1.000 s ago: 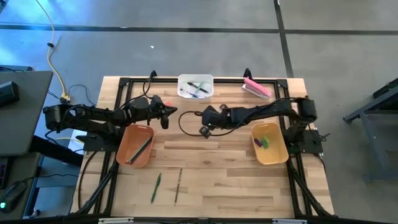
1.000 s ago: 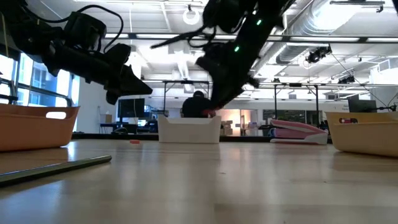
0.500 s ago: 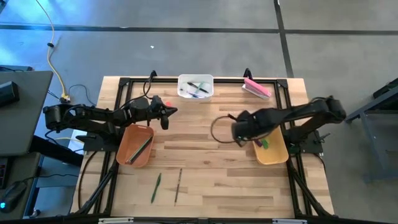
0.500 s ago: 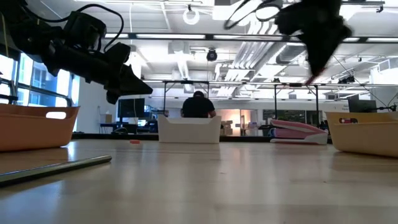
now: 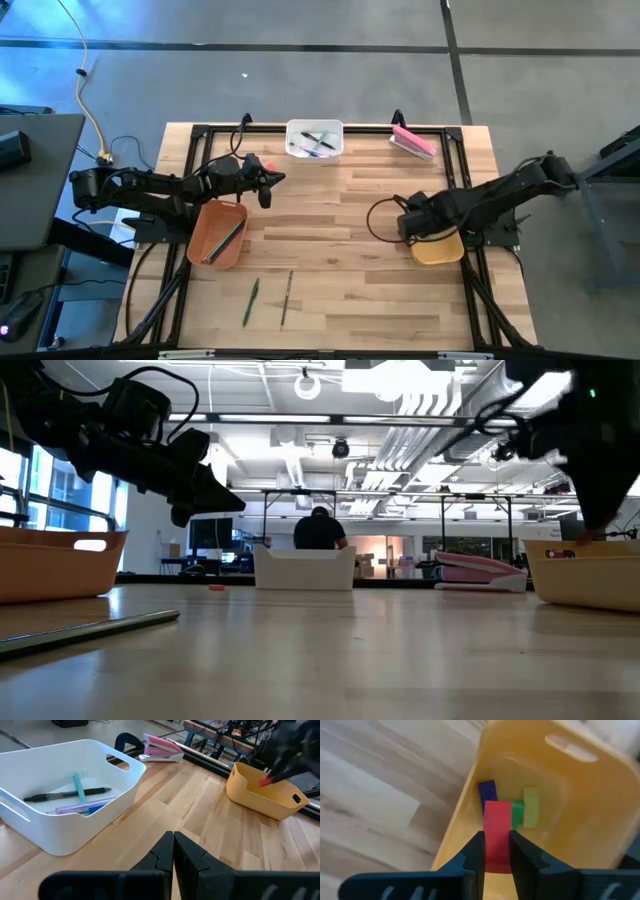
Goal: Sort crayons/erasers/pens/pencils in bins
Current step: Put the red eraser into the yellow bin, then put the green pen into the white bin
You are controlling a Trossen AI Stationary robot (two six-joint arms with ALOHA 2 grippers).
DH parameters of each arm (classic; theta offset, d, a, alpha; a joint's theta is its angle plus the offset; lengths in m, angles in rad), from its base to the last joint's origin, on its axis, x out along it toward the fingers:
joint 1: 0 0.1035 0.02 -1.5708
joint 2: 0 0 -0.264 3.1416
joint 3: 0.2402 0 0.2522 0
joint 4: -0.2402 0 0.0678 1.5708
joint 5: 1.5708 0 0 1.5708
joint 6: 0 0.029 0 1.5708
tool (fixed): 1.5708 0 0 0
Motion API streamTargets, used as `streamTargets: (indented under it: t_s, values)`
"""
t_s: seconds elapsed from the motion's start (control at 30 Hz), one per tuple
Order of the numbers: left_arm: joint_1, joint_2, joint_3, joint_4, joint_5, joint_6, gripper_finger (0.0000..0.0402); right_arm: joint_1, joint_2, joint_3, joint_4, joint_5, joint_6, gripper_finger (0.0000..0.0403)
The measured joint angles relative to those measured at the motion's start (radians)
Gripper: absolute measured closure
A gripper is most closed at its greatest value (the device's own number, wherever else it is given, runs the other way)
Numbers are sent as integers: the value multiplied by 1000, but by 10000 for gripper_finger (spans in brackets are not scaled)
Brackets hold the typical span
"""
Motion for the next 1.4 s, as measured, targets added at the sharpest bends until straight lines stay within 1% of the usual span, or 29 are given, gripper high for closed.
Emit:
streamTargets:
  t_s: [0.13,0.23,0.3,0.43,0.57,0.73,0.9,1.03,1.13,1.2,1.27,1.4]
  values:
    - [0,0,0,0,0,1,401,-23,-75,-165,165,5,34,347]
    - [0,0,0,0,0,3,401,-41,-103,-251,278,3,36,347]
    - [0,0,0,0,2,4,401,-49,-105,-287,316,1,36,347]
    - [0,0,0,1,22,18,401,-62,-105,-327,336,-1,44,347]
    - [0,0,0,1,22,23,401,-61,-105,-334,347,-10,32,335]
    - [0,0,0,0,23,58,401,-61,-105,-311,327,-10,2,288]
    - [0,0,0,-5,26,90,401,-59,-105,-258,239,-9,-67,246]
    - [-1,0,0,-5,29,122,401,-41,-108,-177,150,-10,-172,239]
    - [-6,0,0,-9,50,123,401,-24,-108,-121,133,-4,-276,250]
    - [-22,0,1,-16,50,127,401,-8,-109,-104,166,20,-370,268]
    - [-49,0,1,-23,48,136,401,1,-116,-106,216,40,-470,294]
    - [-116,0,11,-36,43,134,401,-8,-143,-165,481,43,-648,369]
